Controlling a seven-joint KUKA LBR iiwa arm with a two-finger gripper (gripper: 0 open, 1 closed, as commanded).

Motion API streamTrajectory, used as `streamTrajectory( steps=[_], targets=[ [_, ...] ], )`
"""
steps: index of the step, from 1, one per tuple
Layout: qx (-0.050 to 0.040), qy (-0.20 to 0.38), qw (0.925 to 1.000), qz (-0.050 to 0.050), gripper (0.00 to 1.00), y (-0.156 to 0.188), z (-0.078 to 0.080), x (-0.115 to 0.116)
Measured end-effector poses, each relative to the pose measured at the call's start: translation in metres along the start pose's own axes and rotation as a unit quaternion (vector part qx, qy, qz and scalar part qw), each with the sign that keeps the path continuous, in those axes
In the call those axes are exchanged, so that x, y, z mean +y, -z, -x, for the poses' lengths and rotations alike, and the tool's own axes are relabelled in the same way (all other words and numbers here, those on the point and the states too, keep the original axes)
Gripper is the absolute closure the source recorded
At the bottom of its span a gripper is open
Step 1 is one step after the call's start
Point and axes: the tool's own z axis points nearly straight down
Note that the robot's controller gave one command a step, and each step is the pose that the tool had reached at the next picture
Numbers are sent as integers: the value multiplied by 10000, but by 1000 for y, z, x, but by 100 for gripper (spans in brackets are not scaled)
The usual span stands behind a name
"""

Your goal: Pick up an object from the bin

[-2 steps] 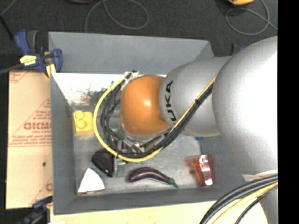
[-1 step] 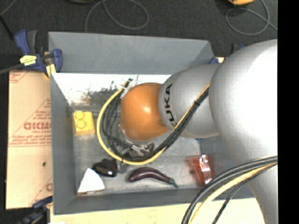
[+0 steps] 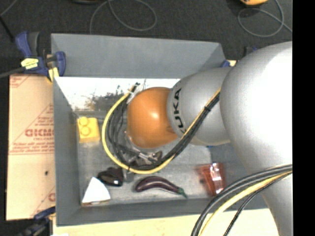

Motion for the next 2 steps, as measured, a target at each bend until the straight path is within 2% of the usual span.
streamTrajectory(
  steps=[1,2],
  targets=[
    [-7,0,10000,0,100,0,1,0],
    [-9,1874,9823,5,100,137,7,38]
  ],
)
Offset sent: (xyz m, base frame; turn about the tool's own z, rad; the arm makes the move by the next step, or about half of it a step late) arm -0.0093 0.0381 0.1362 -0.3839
